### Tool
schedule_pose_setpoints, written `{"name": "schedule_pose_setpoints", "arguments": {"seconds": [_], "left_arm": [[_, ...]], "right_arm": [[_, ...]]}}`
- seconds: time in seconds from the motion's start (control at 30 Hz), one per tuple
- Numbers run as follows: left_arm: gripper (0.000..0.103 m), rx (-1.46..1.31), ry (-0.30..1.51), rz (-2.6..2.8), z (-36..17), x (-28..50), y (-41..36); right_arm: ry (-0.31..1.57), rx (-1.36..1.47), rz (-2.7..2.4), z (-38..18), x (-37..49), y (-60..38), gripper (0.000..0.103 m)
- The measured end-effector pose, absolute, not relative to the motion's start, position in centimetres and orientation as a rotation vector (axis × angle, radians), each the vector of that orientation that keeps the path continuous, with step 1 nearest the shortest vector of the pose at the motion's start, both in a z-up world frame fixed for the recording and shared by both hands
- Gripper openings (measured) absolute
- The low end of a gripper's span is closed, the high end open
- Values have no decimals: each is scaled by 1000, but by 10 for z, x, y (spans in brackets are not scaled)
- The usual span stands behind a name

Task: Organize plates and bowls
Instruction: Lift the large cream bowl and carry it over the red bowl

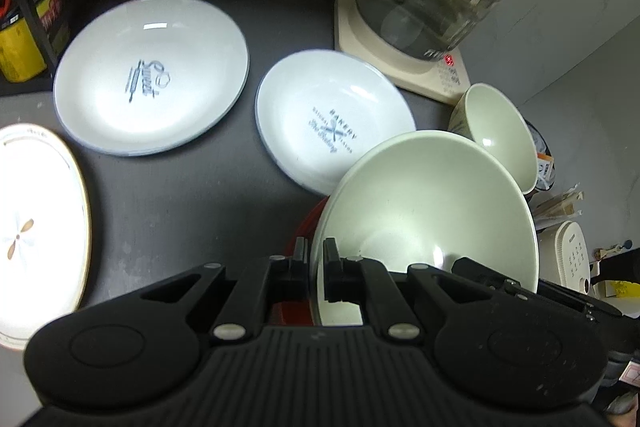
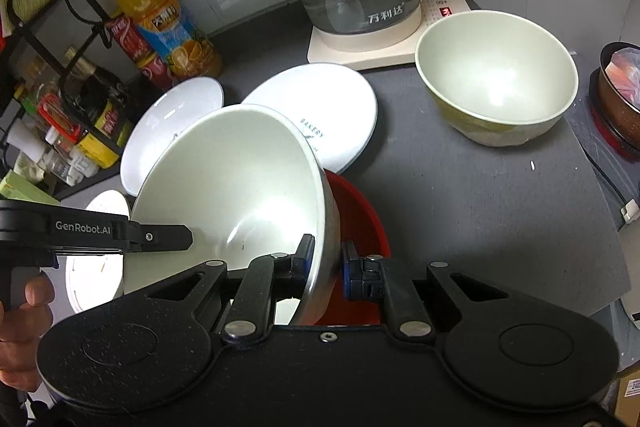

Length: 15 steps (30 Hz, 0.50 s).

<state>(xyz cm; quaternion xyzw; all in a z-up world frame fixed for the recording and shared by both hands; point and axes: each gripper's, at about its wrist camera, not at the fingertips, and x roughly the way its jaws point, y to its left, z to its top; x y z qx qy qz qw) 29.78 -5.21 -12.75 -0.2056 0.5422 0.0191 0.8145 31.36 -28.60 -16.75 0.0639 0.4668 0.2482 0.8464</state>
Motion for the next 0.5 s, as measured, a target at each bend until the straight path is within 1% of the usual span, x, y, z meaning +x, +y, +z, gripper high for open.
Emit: {"name": "schedule_pose_setpoints", "arguments": {"seconds": [0.23, 0.5], "left_arm": [[6, -470, 1201, 30, -140, 300, -50], [10, -456, 1198, 24, -131, 299, -48]], "right_arm": [[994, 137, 492, -173, 322, -288, 14], [1000, 139, 483, -179, 322, -285, 14]]}}
